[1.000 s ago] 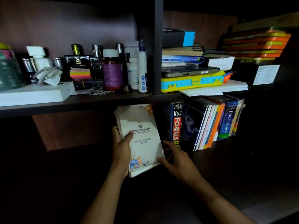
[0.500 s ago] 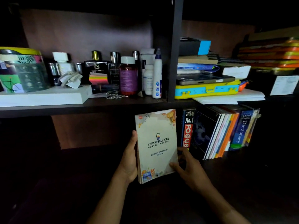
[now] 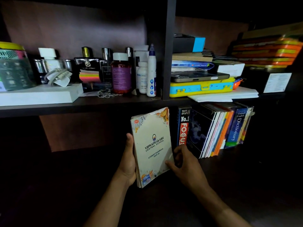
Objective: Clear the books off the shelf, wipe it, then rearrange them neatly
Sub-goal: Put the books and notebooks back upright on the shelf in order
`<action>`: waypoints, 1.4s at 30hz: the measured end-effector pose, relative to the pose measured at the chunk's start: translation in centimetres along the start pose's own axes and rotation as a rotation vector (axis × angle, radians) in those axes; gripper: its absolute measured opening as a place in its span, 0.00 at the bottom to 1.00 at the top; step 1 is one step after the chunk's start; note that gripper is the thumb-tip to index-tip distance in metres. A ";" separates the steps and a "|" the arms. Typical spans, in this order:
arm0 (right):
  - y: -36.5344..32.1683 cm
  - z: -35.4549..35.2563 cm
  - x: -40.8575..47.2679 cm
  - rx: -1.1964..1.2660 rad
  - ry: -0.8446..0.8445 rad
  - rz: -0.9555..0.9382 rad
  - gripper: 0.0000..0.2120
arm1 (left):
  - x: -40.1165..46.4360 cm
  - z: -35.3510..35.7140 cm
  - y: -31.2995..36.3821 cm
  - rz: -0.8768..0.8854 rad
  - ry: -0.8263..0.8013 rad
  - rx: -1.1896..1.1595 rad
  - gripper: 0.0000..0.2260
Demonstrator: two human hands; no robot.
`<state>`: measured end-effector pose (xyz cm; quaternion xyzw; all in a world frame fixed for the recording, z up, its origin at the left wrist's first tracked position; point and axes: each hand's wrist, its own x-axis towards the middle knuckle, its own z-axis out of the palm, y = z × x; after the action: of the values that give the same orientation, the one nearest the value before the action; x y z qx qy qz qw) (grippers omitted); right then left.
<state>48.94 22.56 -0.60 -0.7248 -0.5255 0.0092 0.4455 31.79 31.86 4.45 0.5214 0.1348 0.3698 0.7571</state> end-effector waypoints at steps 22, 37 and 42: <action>-0.9 0.4 0.1 0.056 -0.294 -0.212 0.35 | 1.6 3.9 -4.0 0.238 0.569 1.065 0.27; 1.0 0.2 0.5 0.193 0.070 0.019 0.13 | 5.9 2.2 -7.0 0.374 0.278 0.940 0.39; 0.9 -0.2 0.5 0.172 0.294 0.035 0.21 | 6.4 2.6 -7.2 0.378 0.298 0.982 0.36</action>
<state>49.97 22.72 -0.86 -0.6866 -0.4393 -0.0441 0.5776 40.79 33.26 0.27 0.7707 0.3017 0.4628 0.3176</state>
